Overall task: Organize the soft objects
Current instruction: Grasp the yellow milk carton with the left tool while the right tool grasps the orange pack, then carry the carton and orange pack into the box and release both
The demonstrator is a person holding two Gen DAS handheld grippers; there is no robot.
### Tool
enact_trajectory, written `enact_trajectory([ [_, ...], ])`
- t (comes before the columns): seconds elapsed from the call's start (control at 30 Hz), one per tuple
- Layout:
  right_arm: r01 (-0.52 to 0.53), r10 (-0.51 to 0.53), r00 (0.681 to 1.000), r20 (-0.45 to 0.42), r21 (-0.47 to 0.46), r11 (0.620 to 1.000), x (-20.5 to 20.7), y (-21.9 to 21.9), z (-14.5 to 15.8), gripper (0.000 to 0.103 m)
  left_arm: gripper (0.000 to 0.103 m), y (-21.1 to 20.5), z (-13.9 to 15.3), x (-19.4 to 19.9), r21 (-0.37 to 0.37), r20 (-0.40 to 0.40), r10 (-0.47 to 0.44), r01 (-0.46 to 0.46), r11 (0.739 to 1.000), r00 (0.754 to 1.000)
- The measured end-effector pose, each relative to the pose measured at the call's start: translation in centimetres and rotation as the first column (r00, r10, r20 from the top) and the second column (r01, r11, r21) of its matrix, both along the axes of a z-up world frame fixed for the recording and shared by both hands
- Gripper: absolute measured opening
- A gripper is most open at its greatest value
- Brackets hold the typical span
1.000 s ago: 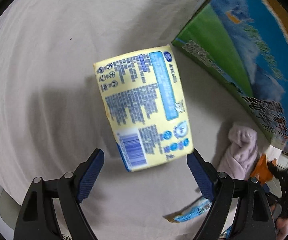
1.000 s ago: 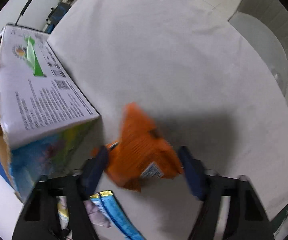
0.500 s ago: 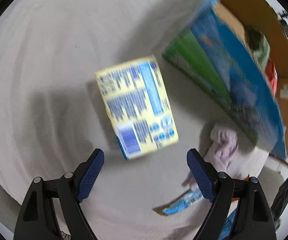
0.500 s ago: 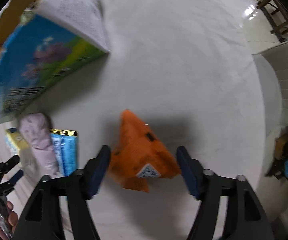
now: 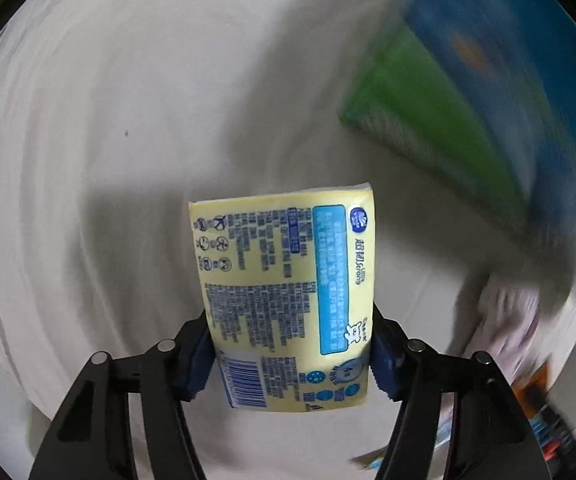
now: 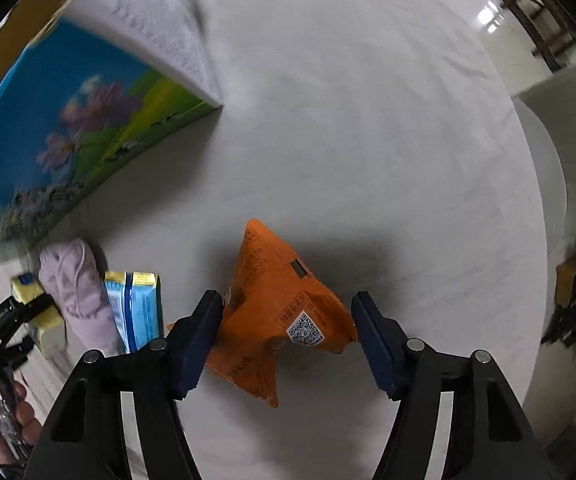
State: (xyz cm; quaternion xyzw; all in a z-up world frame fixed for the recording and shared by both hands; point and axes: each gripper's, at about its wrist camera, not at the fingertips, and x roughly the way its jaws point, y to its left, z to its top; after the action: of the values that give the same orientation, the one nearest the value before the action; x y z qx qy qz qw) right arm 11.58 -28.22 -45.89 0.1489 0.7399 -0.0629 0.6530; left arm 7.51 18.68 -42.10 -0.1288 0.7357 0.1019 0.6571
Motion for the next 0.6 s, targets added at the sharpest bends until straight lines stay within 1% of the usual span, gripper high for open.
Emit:
enact_trajectory([
  [0.07,-0.092,0.092,0.996,-0.010,-0.020,0.996,-0.3,1.1,0.3,0.063,0.062,-1.6,-0.5,-1.4,-0.004,-0.013,-0.045,0.045,0.999,0.999],
  [0.13,-0.176,0.176,0.984,-0.025,-0.019,0.984,-0.9,1.8,0.4,0.063,0.062,-3.4,-0.6,-2.9,-0.006,-0.014,-0.100,0.100,0.995,0.995],
  [0.17,-0.228,0.228,0.973,-0.026,-0.011,0.974,-1.3,2.3,0.6,0.063,0.062,-3.9,-0.5,-3.5,-0.013,-0.014,-0.130,0.130,0.991,0.991],
  [0.2,-0.257,0.256,0.966,-0.028,-0.016,0.966,-1.8,2.7,0.7,0.063,0.062,-4.5,-0.4,-4.3,-0.014,-0.017,-0.158,0.157,0.987,0.987],
  [0.27,-0.258,0.258,0.966,-0.013,-0.037,0.965,-2.4,2.7,1.3,0.064,0.062,-5.5,-0.7,-4.9,-0.015,-0.017,-0.177,0.176,0.984,0.984],
  [0.3,-0.249,0.249,0.968,-0.004,-0.042,0.968,-2.6,2.7,1.5,0.064,0.062,-6.1,-1.0,-4.9,-0.011,-0.021,-0.174,0.174,0.985,0.985],
  [0.33,-0.217,0.217,0.976,0.005,-0.047,0.975,-2.8,2.5,2.0,0.069,0.062,-5.4,-1.4,-4.4,-0.013,-0.030,-0.162,0.162,0.987,0.986],
  [0.37,-0.170,0.171,0.985,0.011,-0.050,0.984,-3.2,2.4,2.2,0.073,0.064,-4.7,-1.6,-3.6,-0.019,-0.035,-0.151,0.150,0.988,0.988],
  [0.4,-0.090,0.091,0.996,0.012,-0.041,0.995,-3.7,1.6,2.3,0.075,0.064,-4.0,-1.4,-2.5,-0.017,-0.025,-0.143,0.143,0.990,0.989],
  [0.43,-0.031,0.031,1.000,0.006,-0.019,0.999,-4.2,1.1,2.2,0.077,0.065,-3.6,-1.4,-2.3,-0.012,-0.021,-0.136,0.136,0.991,0.990],
  [0.53,0.095,-0.095,0.995,-0.018,0.022,0.995,-4.9,-0.3,1.0,0.077,0.066,-3.0,-1.9,-1.2,-0.013,-0.025,-0.130,0.130,0.991,0.991],
  [0.57,0.131,-0.130,0.991,-0.026,0.032,0.991,-5.1,-0.3,0.5,0.077,0.066,-3.5,-2.1,0.2,-0.010,-0.025,-0.130,0.129,0.992,0.991],
  [0.6,0.156,-0.154,0.987,-0.036,0.053,0.986,-5.2,-0.3,-0.2,0.077,0.066,-4.2,-1.1,-0.3,-0.005,-0.021,-0.131,0.131,0.991,0.991],
])
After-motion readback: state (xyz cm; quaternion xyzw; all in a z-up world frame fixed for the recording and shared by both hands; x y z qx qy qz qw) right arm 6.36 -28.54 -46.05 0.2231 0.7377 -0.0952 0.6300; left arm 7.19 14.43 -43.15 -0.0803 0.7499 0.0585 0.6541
